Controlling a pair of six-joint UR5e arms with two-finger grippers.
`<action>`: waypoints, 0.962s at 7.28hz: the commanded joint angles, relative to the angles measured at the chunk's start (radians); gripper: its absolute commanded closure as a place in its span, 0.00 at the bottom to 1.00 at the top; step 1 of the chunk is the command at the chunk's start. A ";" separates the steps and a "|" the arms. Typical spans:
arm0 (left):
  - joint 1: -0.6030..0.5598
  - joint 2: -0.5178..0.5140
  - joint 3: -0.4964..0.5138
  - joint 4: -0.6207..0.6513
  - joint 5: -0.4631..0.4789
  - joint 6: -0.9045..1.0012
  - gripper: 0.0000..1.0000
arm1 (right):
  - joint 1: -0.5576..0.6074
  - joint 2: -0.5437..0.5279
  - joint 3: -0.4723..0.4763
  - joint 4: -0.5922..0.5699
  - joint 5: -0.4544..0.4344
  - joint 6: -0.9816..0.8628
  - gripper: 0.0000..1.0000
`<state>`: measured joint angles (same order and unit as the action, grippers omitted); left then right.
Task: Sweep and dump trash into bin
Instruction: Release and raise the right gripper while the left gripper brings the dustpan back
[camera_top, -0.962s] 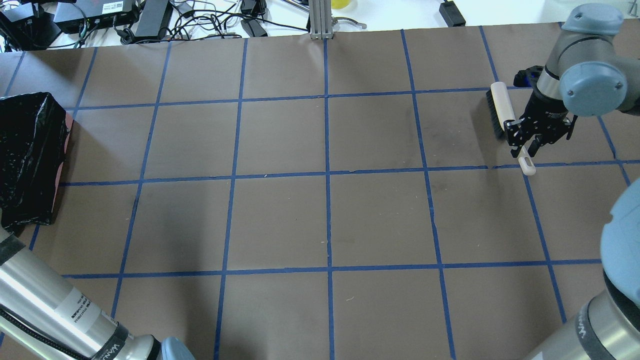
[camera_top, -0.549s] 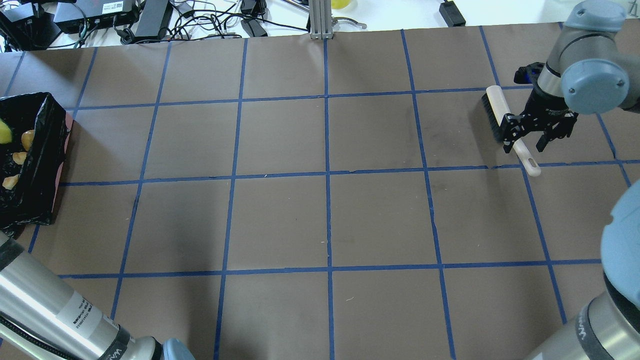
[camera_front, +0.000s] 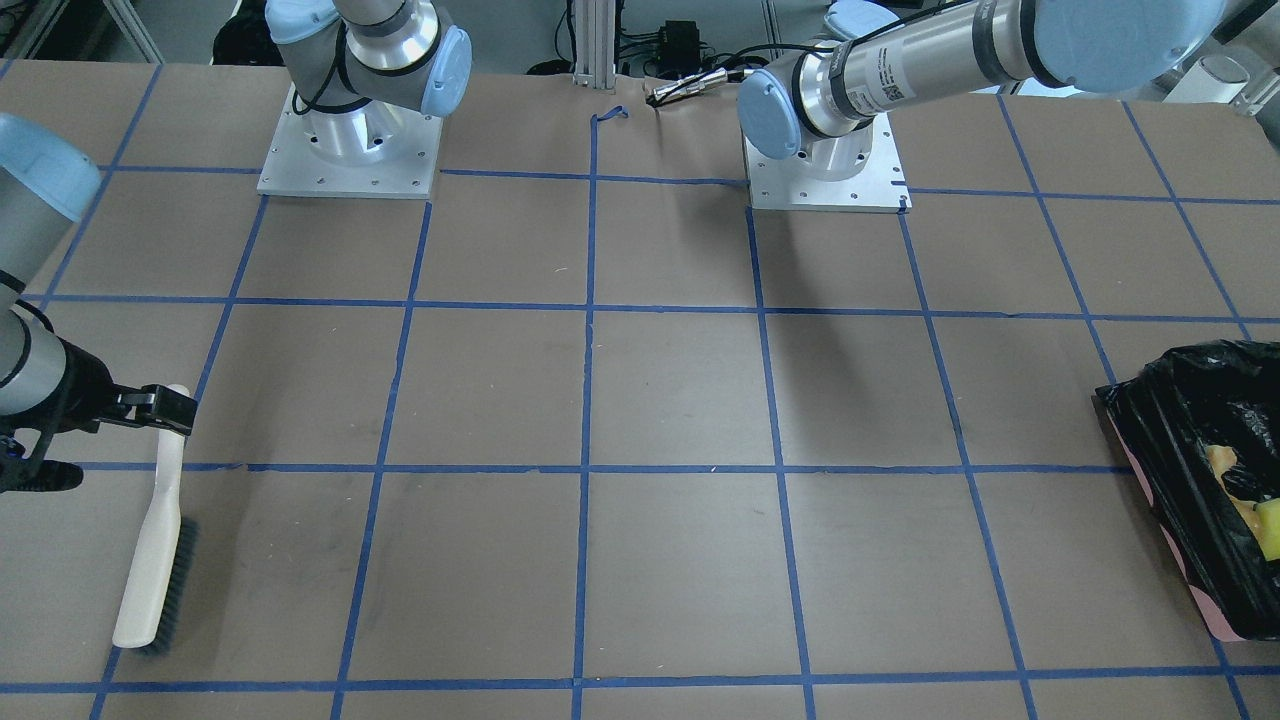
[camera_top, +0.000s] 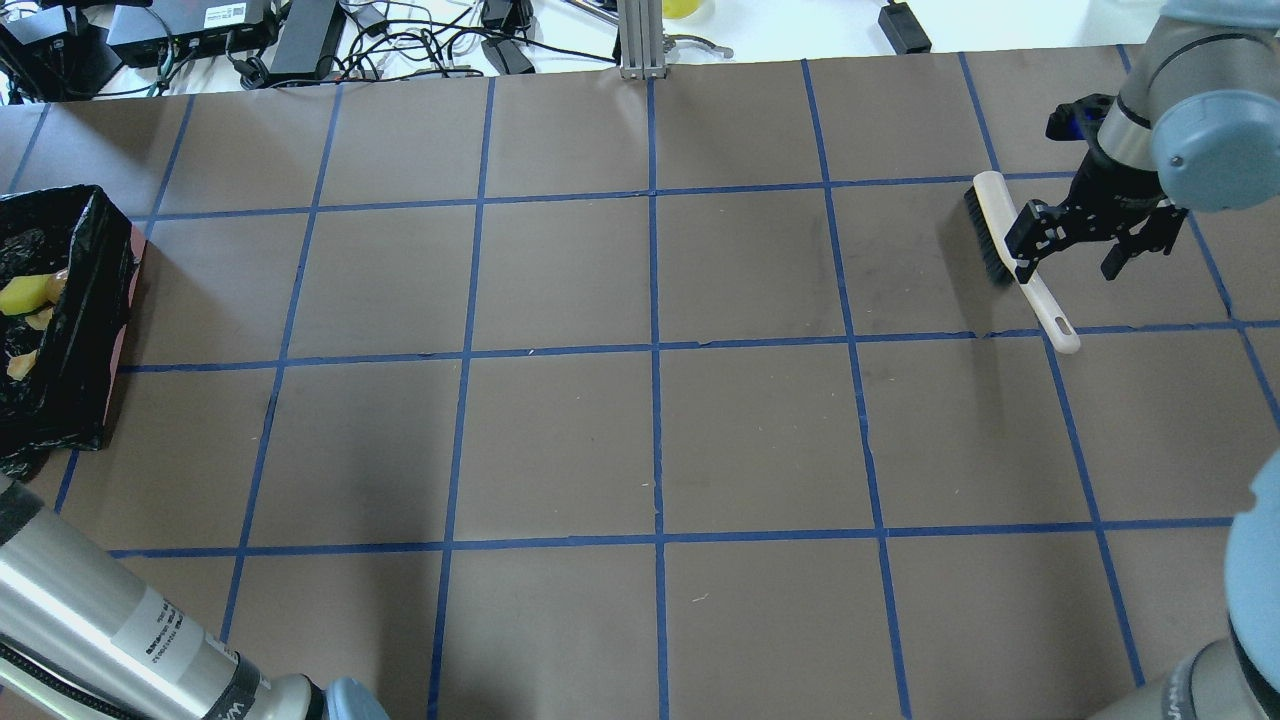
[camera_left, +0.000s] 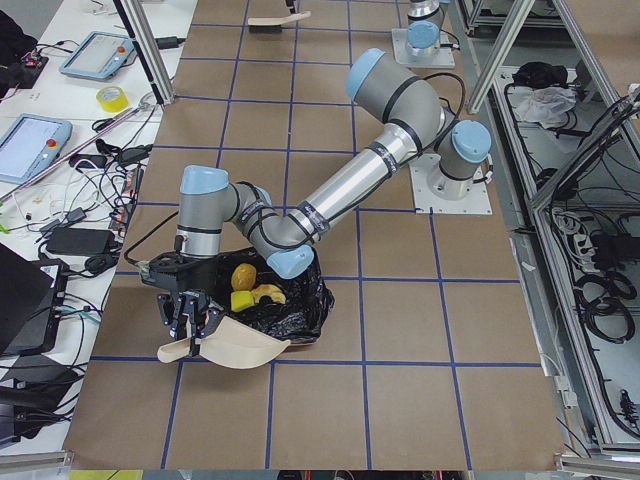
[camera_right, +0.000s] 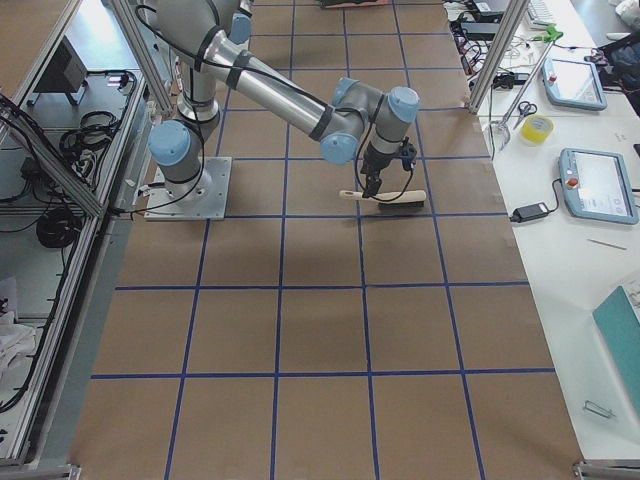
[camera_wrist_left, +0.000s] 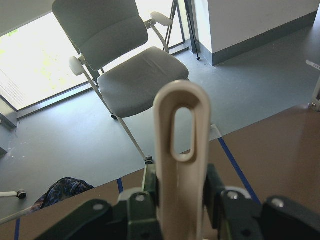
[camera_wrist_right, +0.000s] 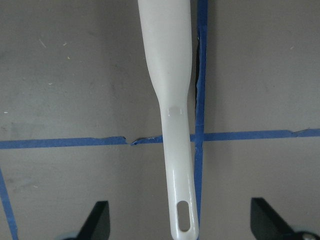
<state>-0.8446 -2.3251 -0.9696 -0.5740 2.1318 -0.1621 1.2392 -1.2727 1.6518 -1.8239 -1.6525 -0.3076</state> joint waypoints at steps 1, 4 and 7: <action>-0.002 0.067 0.070 -0.238 0.003 -0.002 1.00 | 0.009 -0.103 -0.088 0.145 0.000 0.004 0.00; -0.092 0.168 0.144 -0.719 -0.009 -0.081 1.00 | 0.071 -0.123 -0.220 0.235 0.022 0.115 0.00; -0.264 0.249 0.138 -1.030 -0.067 -0.225 0.98 | 0.172 -0.194 -0.213 0.296 0.022 0.271 0.00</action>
<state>-1.0379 -2.1048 -0.8309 -1.5023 2.0950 -0.3233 1.3849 -1.4400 1.4374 -1.5722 -1.6360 -0.0570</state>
